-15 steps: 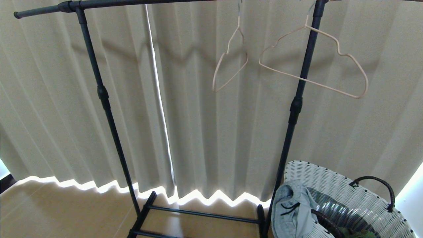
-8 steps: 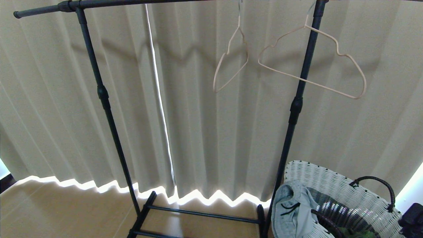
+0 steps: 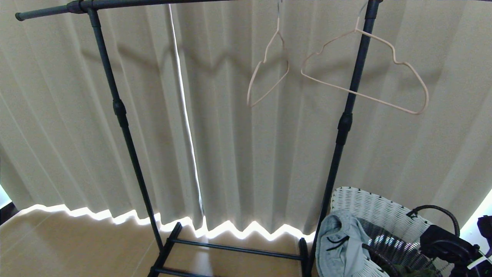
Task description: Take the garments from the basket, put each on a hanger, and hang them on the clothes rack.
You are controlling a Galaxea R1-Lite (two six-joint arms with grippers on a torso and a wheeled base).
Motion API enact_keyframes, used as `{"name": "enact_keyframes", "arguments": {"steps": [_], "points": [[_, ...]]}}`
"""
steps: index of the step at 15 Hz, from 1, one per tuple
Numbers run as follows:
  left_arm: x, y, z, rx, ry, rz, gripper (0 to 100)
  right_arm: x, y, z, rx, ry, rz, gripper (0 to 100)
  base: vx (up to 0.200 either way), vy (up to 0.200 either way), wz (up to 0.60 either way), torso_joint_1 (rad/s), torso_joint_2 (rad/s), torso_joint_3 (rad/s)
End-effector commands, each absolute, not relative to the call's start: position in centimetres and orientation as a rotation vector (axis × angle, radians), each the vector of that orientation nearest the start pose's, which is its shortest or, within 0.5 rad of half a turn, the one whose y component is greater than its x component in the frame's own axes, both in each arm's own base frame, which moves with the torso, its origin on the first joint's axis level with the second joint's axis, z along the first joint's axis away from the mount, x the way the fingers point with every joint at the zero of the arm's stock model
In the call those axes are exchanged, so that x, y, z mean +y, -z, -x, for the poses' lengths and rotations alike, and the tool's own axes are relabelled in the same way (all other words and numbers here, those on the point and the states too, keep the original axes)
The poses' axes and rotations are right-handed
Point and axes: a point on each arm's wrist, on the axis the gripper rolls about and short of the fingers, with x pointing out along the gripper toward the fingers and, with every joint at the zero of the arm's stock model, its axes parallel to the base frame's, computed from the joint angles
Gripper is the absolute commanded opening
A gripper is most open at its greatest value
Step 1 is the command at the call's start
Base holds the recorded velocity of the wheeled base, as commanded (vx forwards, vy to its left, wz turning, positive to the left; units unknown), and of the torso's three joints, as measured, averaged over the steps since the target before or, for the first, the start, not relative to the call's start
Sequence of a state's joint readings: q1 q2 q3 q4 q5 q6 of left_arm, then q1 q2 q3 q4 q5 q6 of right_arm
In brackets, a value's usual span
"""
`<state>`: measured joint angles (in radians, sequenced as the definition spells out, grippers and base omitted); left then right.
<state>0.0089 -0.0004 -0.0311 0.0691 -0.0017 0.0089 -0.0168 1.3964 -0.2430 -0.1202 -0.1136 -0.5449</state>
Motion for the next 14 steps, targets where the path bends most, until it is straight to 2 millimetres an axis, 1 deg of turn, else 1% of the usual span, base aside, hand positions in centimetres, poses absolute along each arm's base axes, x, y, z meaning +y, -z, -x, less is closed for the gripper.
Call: {"name": "enact_keyframes", "arguments": {"steps": [1, 4, 7, 8, 12, 14], "points": [[0.0, -7.7, 2.5, 0.038, -0.007, -0.009, 100, -0.6, -6.4, -15.5, 1.114, -0.150, 0.559, 100, 0.000, 0.000, 0.00, 0.000, 0.00, 0.000], [0.0, -7.7, 2.5, 0.038, -0.007, -0.009, 100, -1.2, -5.5, -16.9, 1.110, -0.083, 0.569, 100, 0.000, 0.000, 0.00, 0.000, 0.00, 0.000], [0.0, -7.7, 2.5, 0.038, -0.007, -0.009, 100, -1.4, -5.4, -17.2, 1.096, -0.064, 0.566, 100, 0.000, 0.000, 0.00, 0.000, 0.00, 0.000], [0.0, -7.7, 2.5, 0.038, -0.007, -0.009, 100, -1.4, -5.4, -17.2, 1.096, -0.064, 0.566, 0, 0.000, 0.000, 0.00, 0.000, 0.00, 0.000], [0.0, -7.7, 2.5, 0.037, -0.005, -0.004, 100, -1.4, -6.2, -16.6, 1.048, -0.046, 0.565, 0, 0.000, 0.000, 0.00, 0.000, 0.00, 0.000], [0.0, -7.7, 2.5, 0.037, 0.000, -0.003, 100, -1.5, -6.9, -15.3, 1.007, -0.020, 0.561, 0, 0.000, 0.000, 0.00, 0.000, 0.00, 0.000]]}}
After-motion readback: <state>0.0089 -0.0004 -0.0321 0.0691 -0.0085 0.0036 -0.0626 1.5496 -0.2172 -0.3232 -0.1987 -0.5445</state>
